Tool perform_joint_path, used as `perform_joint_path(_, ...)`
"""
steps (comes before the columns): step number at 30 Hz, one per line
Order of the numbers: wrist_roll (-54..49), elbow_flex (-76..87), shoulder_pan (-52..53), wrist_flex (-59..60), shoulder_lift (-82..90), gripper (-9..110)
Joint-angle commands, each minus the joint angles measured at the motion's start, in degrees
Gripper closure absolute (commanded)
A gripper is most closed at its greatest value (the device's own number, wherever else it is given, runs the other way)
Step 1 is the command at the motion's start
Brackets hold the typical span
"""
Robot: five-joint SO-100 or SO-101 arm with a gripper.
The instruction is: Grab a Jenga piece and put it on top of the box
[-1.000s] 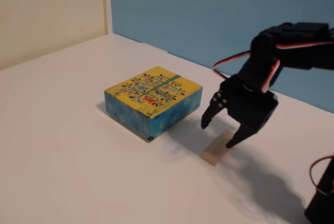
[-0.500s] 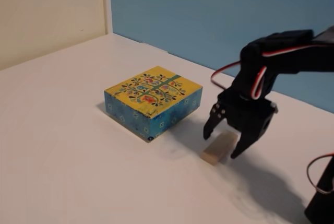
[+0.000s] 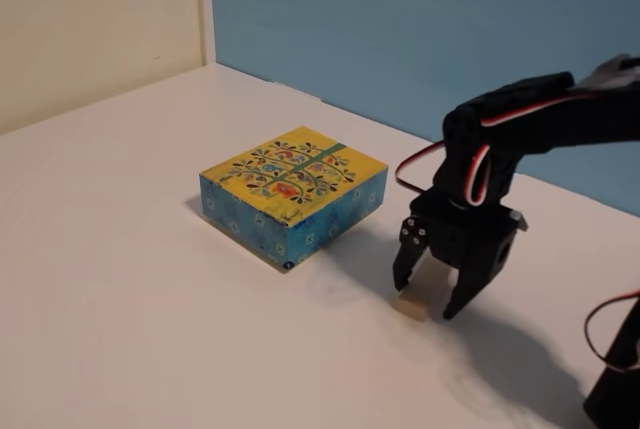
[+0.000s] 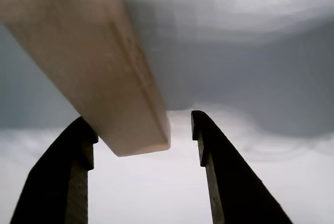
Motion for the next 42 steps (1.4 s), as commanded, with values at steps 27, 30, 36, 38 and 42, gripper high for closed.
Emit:
perform_joint_path(27,-2.02,-2.11,0.26,-3.25,0.09,101)
perform_joint_path(30,-2.46,-2.11,0.35,-2.72,1.76,101)
perform_joint_path(36,-2.46,-4.57,-0.44,4.22,10.99,101)
perform_joint_path(38,-1.93,-8.09,-1.23,8.7,12.39,101)
perform_joint_path(42,-0.79,-12.74,-2.9,13.45,14.15,102)
